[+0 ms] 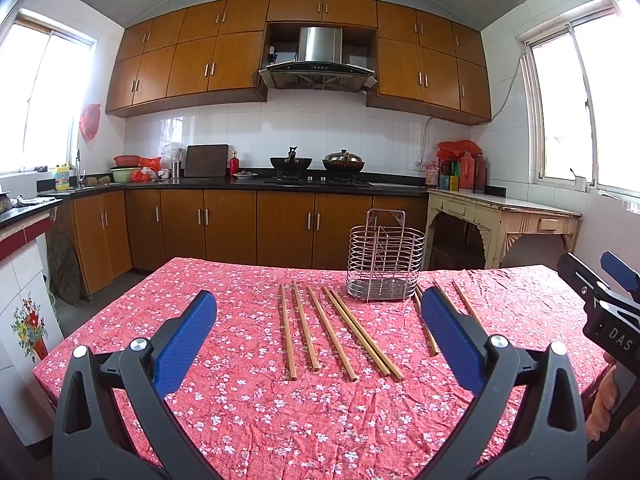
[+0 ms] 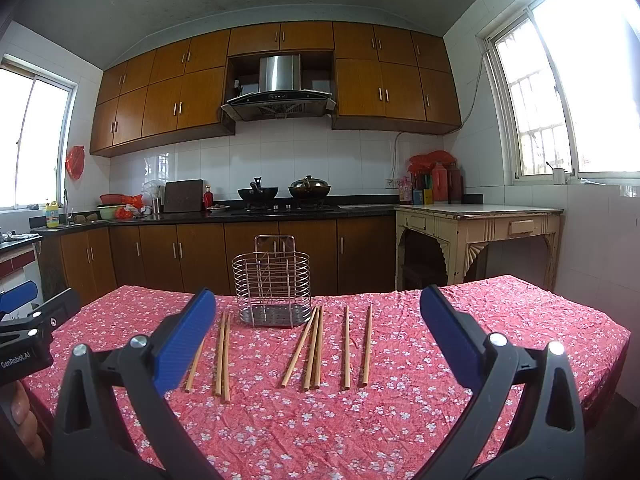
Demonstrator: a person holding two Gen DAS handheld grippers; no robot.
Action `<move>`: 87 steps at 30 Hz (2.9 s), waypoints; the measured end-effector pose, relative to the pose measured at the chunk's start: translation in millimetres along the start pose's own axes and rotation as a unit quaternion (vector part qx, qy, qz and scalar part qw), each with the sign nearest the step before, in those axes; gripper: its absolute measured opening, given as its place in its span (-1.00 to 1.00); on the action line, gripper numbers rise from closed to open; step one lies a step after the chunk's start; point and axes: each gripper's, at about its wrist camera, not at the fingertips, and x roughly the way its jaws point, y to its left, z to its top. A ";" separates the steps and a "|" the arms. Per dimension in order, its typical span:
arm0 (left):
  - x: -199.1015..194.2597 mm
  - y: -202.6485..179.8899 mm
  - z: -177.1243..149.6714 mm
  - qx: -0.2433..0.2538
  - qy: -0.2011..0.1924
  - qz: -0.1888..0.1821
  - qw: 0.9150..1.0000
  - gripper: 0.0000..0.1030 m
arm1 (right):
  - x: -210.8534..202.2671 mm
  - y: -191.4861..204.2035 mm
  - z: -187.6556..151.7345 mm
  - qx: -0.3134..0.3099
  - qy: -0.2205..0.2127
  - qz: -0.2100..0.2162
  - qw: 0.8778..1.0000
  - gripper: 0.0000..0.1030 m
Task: Organize utensils
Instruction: 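Lower the right gripper onto a single wooden chopstick and close on it, then lift the chopstick with the right gripper and carry it over the wire holder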
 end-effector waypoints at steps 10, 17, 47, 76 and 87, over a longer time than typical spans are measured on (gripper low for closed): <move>0.1 -2.1 -1.8 -0.003 0.002 0.000 1.000 0.96 | 2.9 -3.7 -0.5 -0.001 0.002 -0.001 1.000 0.92; 30.2 7.8 -9.9 -0.024 0.055 0.016 0.998 0.96 | 39.8 -12.6 -14.2 0.007 0.049 -0.022 0.999 0.92; 216.9 36.6 -60.1 0.001 0.363 0.027 0.932 -0.21 | 268.5 -55.4 -97.6 0.030 0.405 -0.028 0.913 -0.66; 274.7 66.8 -49.0 -0.003 0.359 0.017 0.933 -0.84 | 292.3 -98.3 -90.5 0.047 0.389 -0.052 0.919 -0.49; 248.0 56.8 -63.5 0.016 0.340 0.048 0.939 -0.83 | 273.9 -95.0 -94.0 0.044 0.380 -0.063 0.922 -0.77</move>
